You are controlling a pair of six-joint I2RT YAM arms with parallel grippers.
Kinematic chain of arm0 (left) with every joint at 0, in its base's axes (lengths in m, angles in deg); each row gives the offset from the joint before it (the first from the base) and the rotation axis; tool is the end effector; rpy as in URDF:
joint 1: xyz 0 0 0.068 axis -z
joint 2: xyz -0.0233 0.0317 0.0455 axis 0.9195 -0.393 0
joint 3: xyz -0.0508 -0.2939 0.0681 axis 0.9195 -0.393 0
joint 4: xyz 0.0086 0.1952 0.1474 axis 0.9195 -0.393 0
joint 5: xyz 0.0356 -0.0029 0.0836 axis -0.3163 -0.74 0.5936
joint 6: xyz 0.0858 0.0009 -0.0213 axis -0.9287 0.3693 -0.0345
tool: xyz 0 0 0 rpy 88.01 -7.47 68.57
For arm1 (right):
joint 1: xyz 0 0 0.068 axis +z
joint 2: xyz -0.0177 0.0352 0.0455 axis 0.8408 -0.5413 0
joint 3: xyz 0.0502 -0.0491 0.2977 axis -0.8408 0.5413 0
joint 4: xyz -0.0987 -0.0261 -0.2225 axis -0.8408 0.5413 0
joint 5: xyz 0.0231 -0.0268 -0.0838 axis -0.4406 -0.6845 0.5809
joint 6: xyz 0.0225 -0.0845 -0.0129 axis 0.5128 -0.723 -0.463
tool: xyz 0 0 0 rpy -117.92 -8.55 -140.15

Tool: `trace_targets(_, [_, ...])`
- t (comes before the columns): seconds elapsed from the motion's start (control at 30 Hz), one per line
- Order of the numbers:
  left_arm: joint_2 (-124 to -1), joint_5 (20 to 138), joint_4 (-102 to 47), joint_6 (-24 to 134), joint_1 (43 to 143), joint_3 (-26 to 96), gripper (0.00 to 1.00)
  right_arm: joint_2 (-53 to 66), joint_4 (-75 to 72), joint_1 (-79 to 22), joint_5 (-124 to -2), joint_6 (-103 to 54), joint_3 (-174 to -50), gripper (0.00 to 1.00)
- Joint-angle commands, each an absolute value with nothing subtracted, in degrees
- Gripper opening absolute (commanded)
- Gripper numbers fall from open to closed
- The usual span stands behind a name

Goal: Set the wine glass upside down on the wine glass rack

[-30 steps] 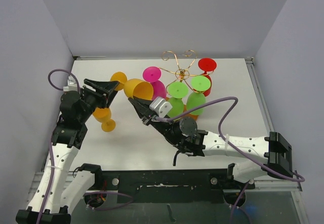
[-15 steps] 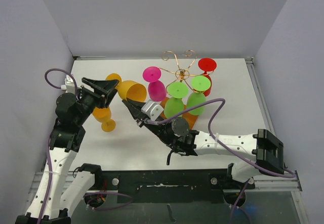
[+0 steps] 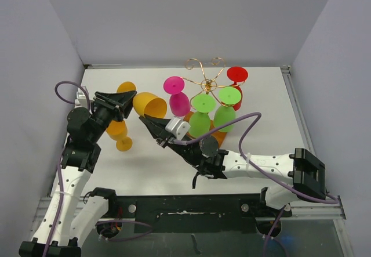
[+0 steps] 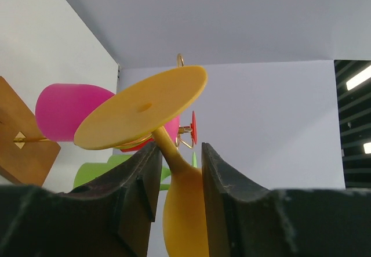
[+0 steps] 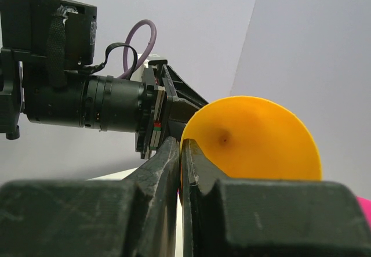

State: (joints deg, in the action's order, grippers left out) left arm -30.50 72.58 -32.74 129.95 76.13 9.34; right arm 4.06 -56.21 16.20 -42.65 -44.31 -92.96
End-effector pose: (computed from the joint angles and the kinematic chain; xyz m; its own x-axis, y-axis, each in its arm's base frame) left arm 0.1726 -0.0487 0.3902 -0.4098 -0.9096 -0.0677 0.0231 0.0638 -0.9977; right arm 0.1158 0.3289 0.4320 0.3275 0.3296 -0.8855 -0.8271 0.5531 -0.1000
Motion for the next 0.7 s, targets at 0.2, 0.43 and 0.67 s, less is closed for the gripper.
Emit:
trace_targets(0.2, [-29.31, 74.96, -24.81, 131.69, 76.17, 11.59, 0.14, 8.76, -61.84, 16.43, -48.56, -40.52, -89.24, 0.02])
trace_targets(0.43, [-29.85, 75.07, -22.4, 131.8, 76.17, 12.33, 0.0, 11.26, -56.99, 16.42, -49.56, -38.64, -89.28, 0.14])
trace_targets(0.67, [-30.39, 75.17, -21.53, 131.6, 76.16, 12.86, 0.0, 11.35, -55.54, 16.42, -46.92, -35.87, -89.69, 0.43])
